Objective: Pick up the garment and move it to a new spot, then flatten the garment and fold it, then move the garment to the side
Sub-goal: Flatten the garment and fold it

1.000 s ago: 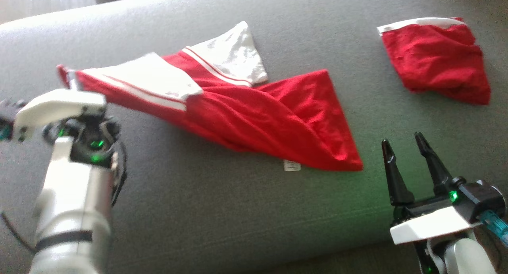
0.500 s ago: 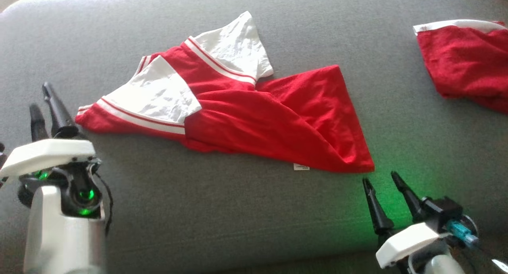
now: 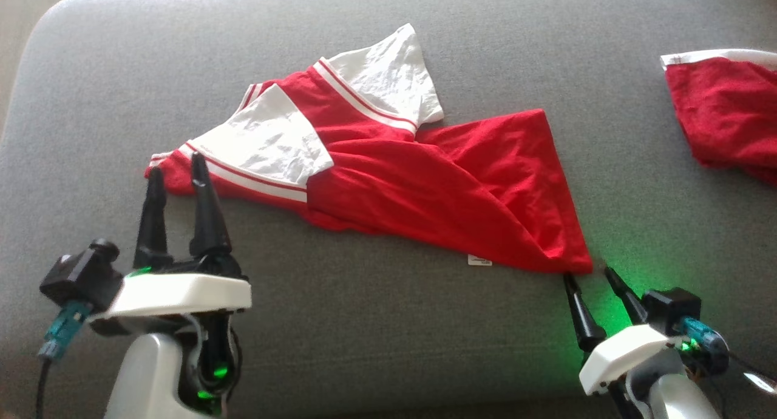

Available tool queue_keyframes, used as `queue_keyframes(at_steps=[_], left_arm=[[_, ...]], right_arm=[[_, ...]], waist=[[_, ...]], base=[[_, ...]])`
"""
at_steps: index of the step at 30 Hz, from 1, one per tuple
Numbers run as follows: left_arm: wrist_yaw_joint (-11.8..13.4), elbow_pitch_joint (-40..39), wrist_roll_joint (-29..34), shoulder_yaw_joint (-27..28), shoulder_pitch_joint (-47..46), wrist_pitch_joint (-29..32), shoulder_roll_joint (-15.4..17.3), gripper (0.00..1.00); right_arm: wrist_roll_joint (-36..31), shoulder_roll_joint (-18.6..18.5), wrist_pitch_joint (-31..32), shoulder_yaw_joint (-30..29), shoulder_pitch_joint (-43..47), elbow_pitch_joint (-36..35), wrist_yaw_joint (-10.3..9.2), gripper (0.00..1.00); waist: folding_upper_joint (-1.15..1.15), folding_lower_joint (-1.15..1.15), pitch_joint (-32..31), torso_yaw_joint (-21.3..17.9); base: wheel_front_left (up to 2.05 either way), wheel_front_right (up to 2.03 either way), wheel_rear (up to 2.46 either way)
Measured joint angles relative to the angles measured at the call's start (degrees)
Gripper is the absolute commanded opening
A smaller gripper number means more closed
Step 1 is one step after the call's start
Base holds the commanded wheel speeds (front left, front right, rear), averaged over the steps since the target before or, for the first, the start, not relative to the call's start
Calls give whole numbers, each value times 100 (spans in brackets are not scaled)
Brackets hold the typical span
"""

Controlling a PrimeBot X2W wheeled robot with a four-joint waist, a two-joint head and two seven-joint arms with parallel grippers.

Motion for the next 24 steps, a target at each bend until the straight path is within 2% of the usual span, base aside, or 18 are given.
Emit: queue_keyframes(at_steps=[2, 4, 6, 7, 10, 11, 17, 19, 22, 24], left_arm=[[24, -91, 43, -74, -1, 0, 2, 100], [30, -137, 129, -91, -1, 0, 4, 100], [43, -149, 165, -102, -1, 0, 5, 100], [44, -165, 211, -115, -2, 0, 5, 100], [45, -203, 254, -155, -1, 0, 5, 100], [45, -211, 275, -163, -1, 0, 5, 100], [-19, -324, 600, -181, -26, 0, 8, 100], [-124, -323, 701, -177, -99, 0, 9, 100], [-448, -236, 1032, -151, -515, 0, 24, 100], [-757, -25, 1222, -255, -1037, 0, 182, 100]], right_arm=[[0, 0, 0, 2, -80, 55, 0, 93], [-1, -1, 0, 15, -177, 118, 0, 80], [-1, -1, 0, 22, -215, 151, 0, 60], [-1, -1, 0, 29, -245, 170, 0, 60], [-2, -1, -1, 66, -259, 213, 0, 9], [-5, -1, -1, 78, -259, 213, 0, 0], [-159, 0, 0, -4, -232, -11, 0, 0], [-204, 1, 0, -119, -224, -205, 0, 0], [-354, 1, 0, -279, -211, -530, 0, 0], [-436, 3, 0, -369, -209, -689, 1, 0]], waist=[[0, 0, 7, 27], [0, 0, 20, 45], [0, 0, 30, 52], [0, 0, 41, 57], [0, 0, 68, 52], [0, 0, 73, 43], [0, 0, 124, -79], [0, 0, 157, -142], [0, 0, 256, -248], [0, 0, 356, -332]], base=[[0, 0, 0], [0, 0, 0], [0, 0, 0], [0, 0, 0], [0, 0, 0], [0, 0, 0], [0, 0, 0], [0, 0, 0], [0, 0, 0], [0, 0, 0]])
